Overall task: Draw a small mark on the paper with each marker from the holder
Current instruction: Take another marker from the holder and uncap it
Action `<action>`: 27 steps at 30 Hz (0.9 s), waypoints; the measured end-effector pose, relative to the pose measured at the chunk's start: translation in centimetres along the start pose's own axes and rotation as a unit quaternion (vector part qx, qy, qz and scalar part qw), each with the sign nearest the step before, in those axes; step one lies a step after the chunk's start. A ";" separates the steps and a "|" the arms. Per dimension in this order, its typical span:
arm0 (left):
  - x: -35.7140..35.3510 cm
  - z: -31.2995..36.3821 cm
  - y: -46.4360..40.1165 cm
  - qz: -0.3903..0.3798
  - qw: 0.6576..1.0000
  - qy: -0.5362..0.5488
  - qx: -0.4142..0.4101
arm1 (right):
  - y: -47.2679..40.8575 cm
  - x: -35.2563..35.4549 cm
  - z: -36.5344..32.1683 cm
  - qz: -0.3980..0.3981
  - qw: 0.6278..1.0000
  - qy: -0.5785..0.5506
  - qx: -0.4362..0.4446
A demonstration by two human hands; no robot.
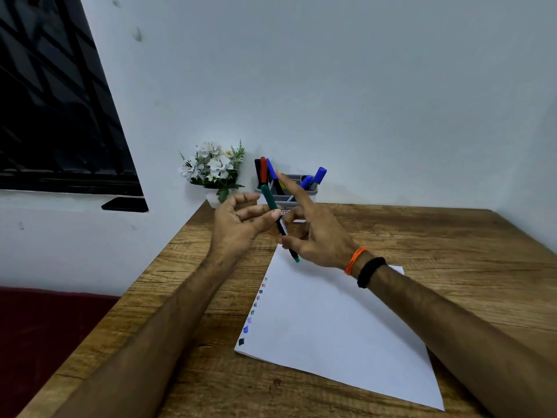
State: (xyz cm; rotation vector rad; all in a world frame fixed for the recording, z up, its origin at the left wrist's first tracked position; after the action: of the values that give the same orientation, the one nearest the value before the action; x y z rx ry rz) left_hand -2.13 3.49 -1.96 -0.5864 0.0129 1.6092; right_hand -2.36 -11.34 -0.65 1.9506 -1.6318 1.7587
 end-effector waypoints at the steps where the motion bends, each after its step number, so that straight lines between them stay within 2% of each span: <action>1: -0.1 0.0 0.0 -0.005 1.000 -0.004 -0.003 | -0.1 0.0 0.0 -0.004 1.000 -0.001 0.002; 13: -0.3 -0.8 -0.5 -0.045 0.999 -0.013 0.016 | -0.2 0.1 0.3 -0.030 0.999 -0.030 -0.014; 15: 0.4 -1.1 -0.8 -0.045 0.995 -0.085 0.004 | -0.7 0.6 0.7 -0.011 0.999 -0.026 -0.028; 16: 1.0 -1.3 -1.1 -0.049 0.981 -0.185 -0.014 | -1.1 1.0 0.8 0.002 0.999 -0.027 -0.033; 17: 1.5 -1.6 -1.2 -0.058 0.951 -0.303 -0.028 | -1.6 1.3 1.0 0.014 0.999 -0.028 -0.037; 19: 2.4 -3.0 -1.3 -0.097 0.863 -0.494 -0.036 | -3.0 1.9 1.3 0.031 0.998 -0.036 -0.045; 21: 2.9 -5.1 -1.5 -0.151 0.800 -0.581 -0.006 | -4.8 2.3 1.7 0.049 0.996 -0.048 -0.055; 22: 3.2 -6.0 -1.7 -0.169 0.780 -0.603 0.016 | -5.7 2.6 1.9 0.062 0.995 -0.049 -0.059; 24: 3.4 -6.9 -1.8 -0.182 0.763 -0.619 0.045 | -7.4 2.8 2.2 0.084 0.994 -0.041 -0.063; 27: 3.5 -7.0 -1.8 -0.178 0.761 -0.622 0.042 | -10.0 2.5 2.7 0.098 0.992 -0.031 -0.066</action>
State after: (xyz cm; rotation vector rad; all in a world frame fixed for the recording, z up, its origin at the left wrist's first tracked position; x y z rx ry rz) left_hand 2.01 4.51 -8.75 0.6194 -0.9569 1.3337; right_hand 5.88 -10.23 5.96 1.8594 -1.9676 1.6157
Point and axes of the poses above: each hand's wrist, its own y-axis away from the middle knuckle, its own x-axis out of the back of the hand, z = x × y, the point moved 7 cm from there along -y, towards the middle knuckle, and after that the axes turned 14 degrees about y, right-handed, at the moved point
